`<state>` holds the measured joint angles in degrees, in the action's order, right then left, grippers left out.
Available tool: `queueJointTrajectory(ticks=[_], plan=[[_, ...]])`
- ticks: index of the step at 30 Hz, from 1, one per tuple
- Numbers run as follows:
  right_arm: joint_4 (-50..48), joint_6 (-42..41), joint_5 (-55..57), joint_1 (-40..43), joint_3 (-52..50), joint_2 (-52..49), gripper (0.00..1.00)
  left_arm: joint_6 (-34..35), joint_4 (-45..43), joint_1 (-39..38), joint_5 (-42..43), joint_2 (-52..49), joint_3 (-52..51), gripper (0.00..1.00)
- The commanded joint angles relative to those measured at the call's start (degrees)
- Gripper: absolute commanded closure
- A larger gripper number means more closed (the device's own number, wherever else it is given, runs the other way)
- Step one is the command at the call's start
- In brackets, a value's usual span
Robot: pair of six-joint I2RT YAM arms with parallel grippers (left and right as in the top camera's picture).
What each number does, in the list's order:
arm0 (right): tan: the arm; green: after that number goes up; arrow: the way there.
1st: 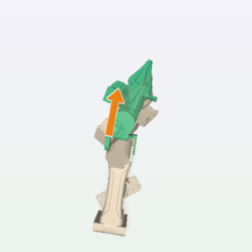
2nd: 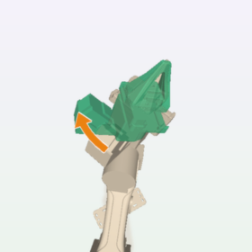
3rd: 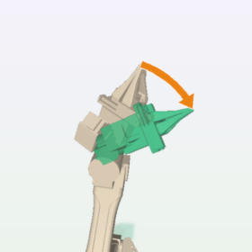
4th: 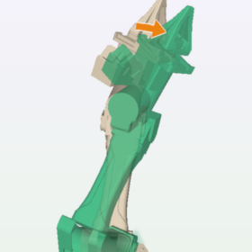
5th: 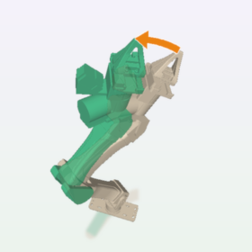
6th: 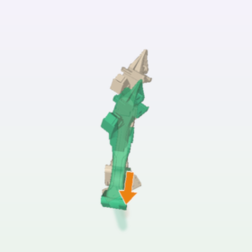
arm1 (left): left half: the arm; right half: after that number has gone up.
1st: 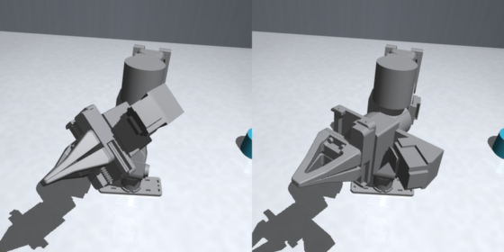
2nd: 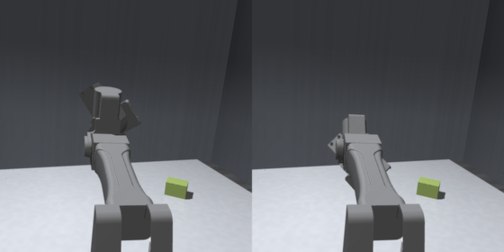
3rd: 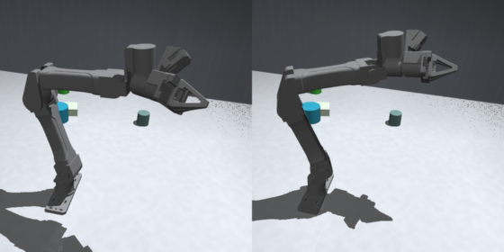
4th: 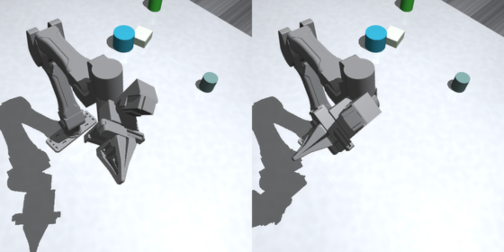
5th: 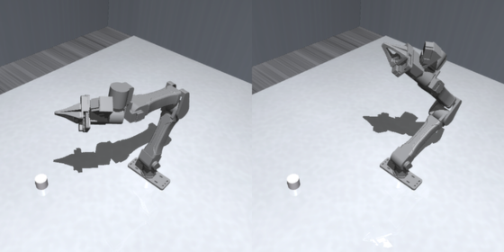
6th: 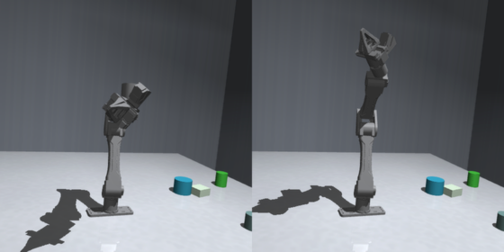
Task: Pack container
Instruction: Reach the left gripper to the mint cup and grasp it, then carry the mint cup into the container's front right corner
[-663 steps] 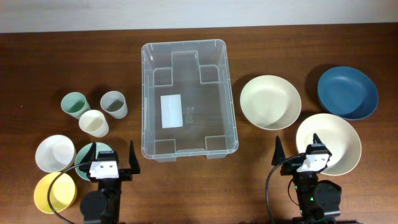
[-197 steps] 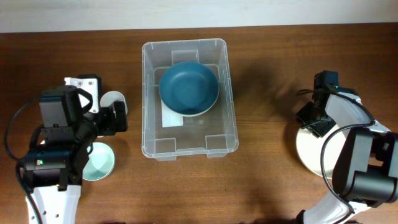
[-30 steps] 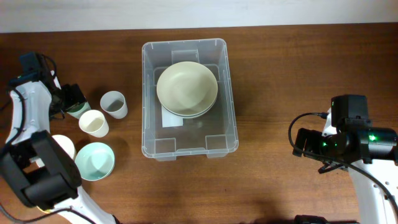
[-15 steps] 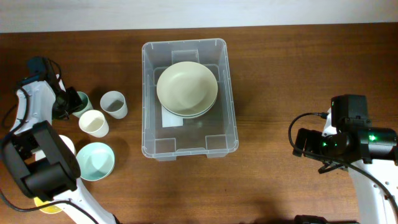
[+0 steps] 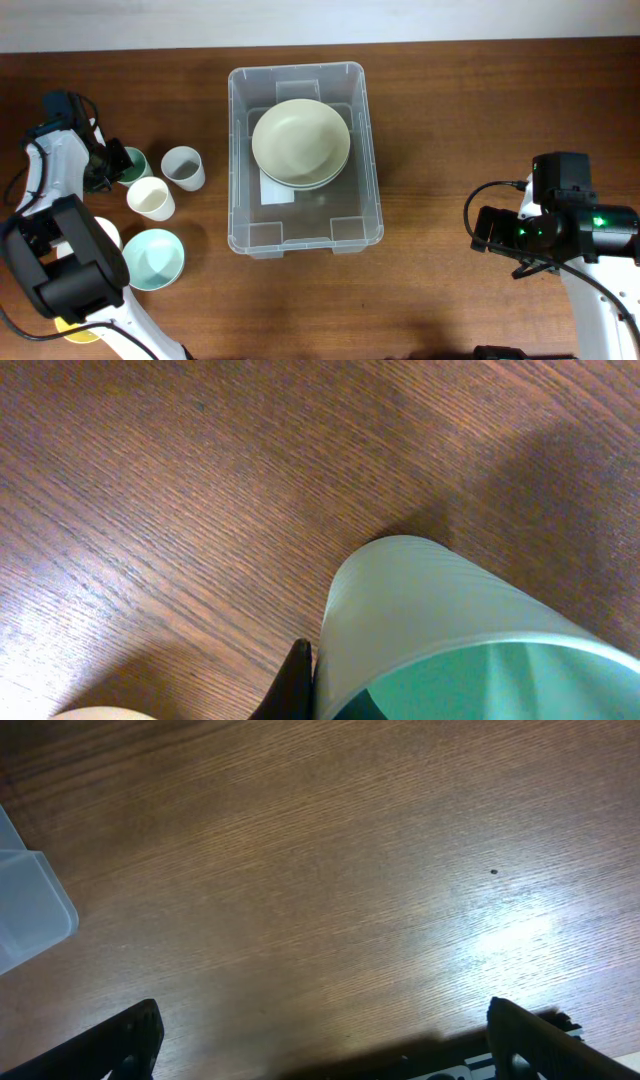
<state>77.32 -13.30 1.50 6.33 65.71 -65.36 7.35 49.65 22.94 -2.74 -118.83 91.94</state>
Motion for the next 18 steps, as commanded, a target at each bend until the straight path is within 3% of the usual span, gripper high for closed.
queueJointTrajectory(ticks=[1, 11, 18], plan=[[0.0, 0.0, 0.9, -0.3, -0.2, 0.0, 0.01, -0.1, 0.5, 0.2, 0.2, -0.3, 2.3, 1.00], [0.0, 0.7, 0.9, -0.3, -0.2, 0.0, 0.01, -0.1, 18.9, -2.7, 5.2, 6.4, 24.0, 1.00], [-0.1, 0.2, 3.0, -0.2, -0.2, 0.1, 0.01, -0.2, 30.0, -14.1, 5.2, 13.7, 32.3, 1.00]])
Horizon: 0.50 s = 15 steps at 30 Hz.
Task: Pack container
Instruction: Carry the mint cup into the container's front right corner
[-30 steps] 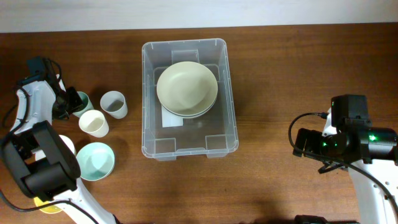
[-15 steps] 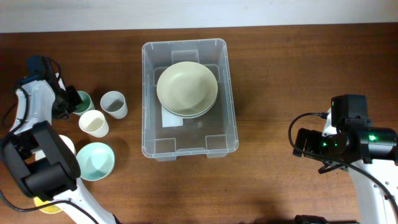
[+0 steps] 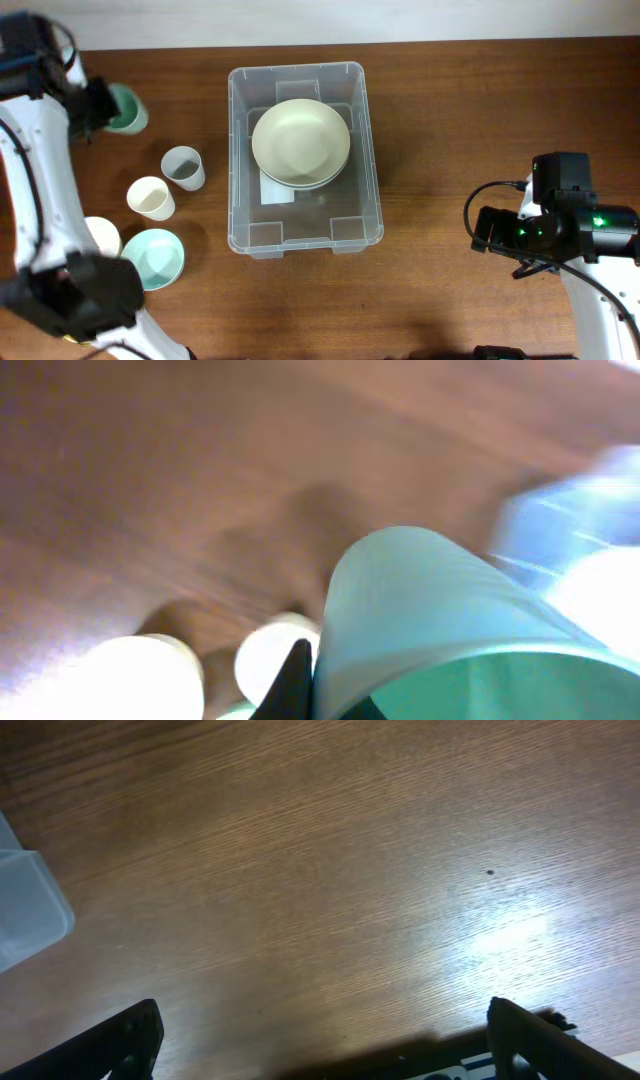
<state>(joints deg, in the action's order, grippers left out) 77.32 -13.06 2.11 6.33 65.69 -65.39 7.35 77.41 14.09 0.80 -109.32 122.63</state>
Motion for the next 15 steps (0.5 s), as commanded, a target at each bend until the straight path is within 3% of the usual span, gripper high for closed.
queueJointTrajectory(ticks=[1, 7, 15], plan=[[-0.1, -1.0, 3.1, -0.2, -0.1, 0.1, 0.01, -0.3, 4.1, -8.2, 2.0, 5.0, 1.7, 1.00], [-0.2, -1.1, 3.1, -0.3, -0.1, 0.1, 0.01, -1.4, 11.7, -24.5, 4.4, 5.4, 0.9, 1.00], [-0.2, -1.1, 2.9, -0.3, -0.1, 0.1, 0.01, -0.7, 10.4, -41.9, 4.4, 4.3, -1.7, 1.00]])
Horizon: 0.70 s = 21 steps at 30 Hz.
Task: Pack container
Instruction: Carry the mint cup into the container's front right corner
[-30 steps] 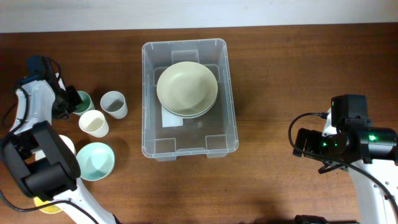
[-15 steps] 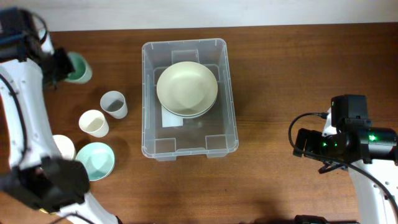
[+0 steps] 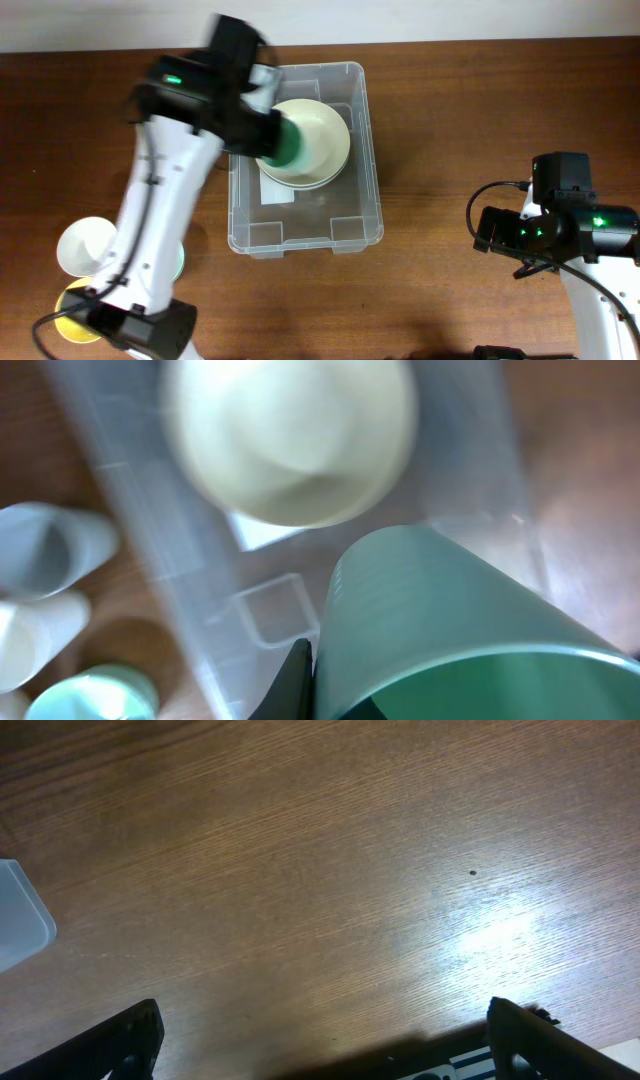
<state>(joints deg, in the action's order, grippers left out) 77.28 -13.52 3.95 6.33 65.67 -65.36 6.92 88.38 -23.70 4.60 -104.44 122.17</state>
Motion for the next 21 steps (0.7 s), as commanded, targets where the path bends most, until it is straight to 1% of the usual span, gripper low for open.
queueJointTrajectory(ticks=[1, 5, 8, 13, 16, 21], plan=[[-0.2, -0.7, 1.0, -0.3, -0.1, 0.0, 0.01, -0.2, -1.2, -5.6, 0.6, -0.8, -1.8, 1.00], [-0.1, -0.7, 1.0, -0.3, -0.1, 0.0, 0.01, 0.0, -3.6, -9.6, 0.6, -2.3, -5.7, 1.00], [0.0, -0.6, 0.8, -0.3, -0.1, 0.0, 0.01, 1.6, -5.2, -10.1, 0.7, -3.6, -8.3, 1.00], [0.0, -0.6, 0.8, -0.3, -0.1, 0.0, 0.01, 1.9, -8.8, -10.1, 2.0, -5.8, -13.0, 1.00], [0.0, -0.6, 0.8, -0.3, -0.1, 0.0, 0.01, 4.6, -10.4, -10.2, 4.1, -7.3, -15.6, 1.00], [0.0, -0.7, 0.8, -0.3, -0.1, 0.1, 0.01, 8.6, -13.1, -11.5, 4.1, -9.4, -19.1, 1.00]])
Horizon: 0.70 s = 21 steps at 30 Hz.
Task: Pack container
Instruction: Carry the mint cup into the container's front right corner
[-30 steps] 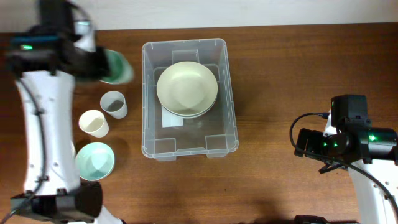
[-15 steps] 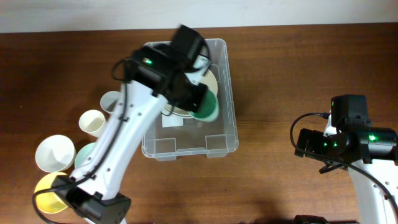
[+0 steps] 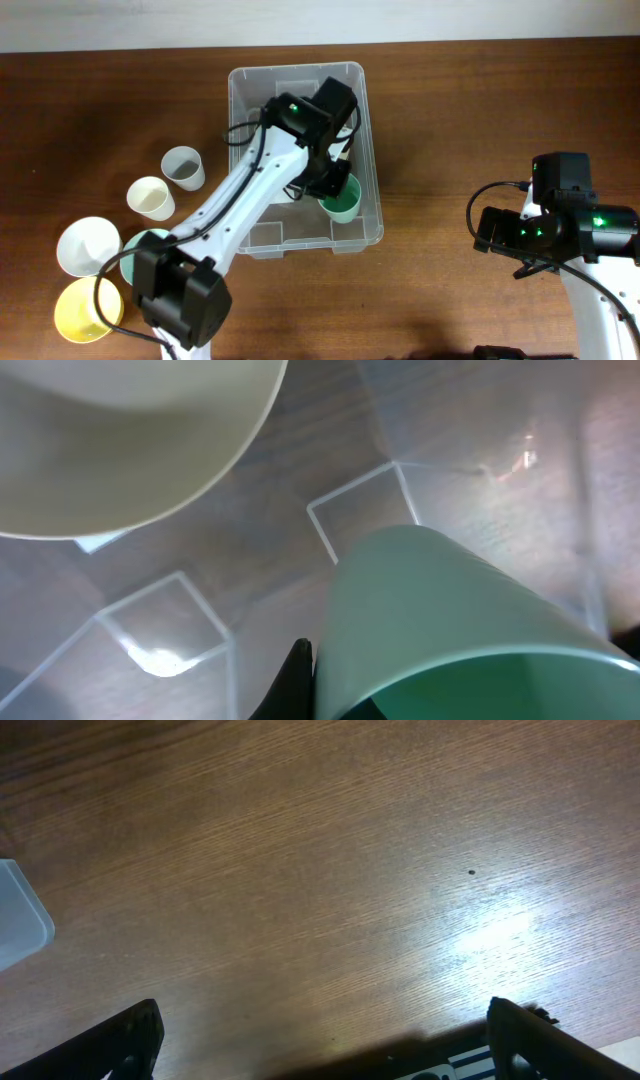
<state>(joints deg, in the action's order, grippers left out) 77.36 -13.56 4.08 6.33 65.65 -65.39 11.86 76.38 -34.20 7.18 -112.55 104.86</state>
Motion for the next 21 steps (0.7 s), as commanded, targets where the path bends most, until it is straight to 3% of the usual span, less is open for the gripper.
queueJointTrajectory(ticks=[1, 12, 21], plan=[[0.0, -0.6, 0.7, -0.3, -0.1, 0.1, 0.01, 5.0, -2.3, -1.2, 1.1, -1.5, -2.7, 1.00], [0.0, -0.6, 0.5, -0.3, -0.1, 0.1, 0.01, 14.5, -12.4, -2.1, -2.3, -1.9, -11.6, 1.00], [0.2, -0.6, 0.5, -0.3, -0.1, 0.1, 0.01, 14.9, -14.9, -2.2, -2.3, -1.9, -15.0, 0.99]])
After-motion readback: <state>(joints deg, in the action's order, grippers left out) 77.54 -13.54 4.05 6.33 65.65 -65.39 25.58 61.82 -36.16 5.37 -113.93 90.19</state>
